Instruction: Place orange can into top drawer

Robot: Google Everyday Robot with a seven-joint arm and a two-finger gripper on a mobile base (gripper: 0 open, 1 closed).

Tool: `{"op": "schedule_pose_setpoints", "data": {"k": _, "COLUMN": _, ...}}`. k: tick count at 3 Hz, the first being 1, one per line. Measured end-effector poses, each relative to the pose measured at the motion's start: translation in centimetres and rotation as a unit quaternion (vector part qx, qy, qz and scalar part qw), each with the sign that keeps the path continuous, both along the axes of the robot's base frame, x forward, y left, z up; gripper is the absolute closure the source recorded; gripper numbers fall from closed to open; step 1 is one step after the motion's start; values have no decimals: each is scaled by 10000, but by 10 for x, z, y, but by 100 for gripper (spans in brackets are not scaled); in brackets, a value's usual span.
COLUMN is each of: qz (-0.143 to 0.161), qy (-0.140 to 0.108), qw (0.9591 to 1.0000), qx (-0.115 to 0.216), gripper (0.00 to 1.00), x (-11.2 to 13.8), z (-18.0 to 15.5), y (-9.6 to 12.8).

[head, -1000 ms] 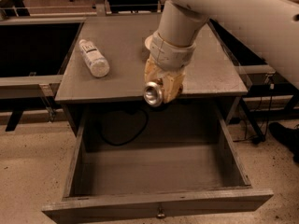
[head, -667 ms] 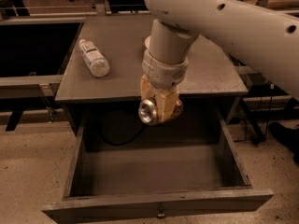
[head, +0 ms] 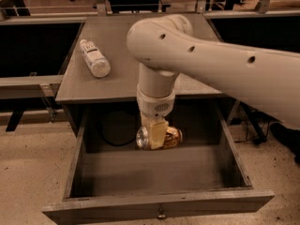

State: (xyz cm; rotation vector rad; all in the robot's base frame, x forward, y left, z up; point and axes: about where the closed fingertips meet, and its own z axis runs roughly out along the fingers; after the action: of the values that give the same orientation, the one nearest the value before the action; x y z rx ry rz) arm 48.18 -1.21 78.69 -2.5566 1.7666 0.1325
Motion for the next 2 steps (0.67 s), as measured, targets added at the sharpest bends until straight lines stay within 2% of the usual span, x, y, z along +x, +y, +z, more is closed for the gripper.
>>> {"op": "schedule_pose_setpoints", "data": {"k": 1, "qz": -925, "qy": -178, "qw": 9954, "qx": 176, "gripper": 100, "x": 26, "z": -24, "y": 12}}
{"op": "schedule_pose_setpoints", "data": {"k": 2, "qz": -1805, "qy": -309, "qw": 9821, "qx": 438, "gripper": 100, "x": 43, "z": -48, "y": 12}}
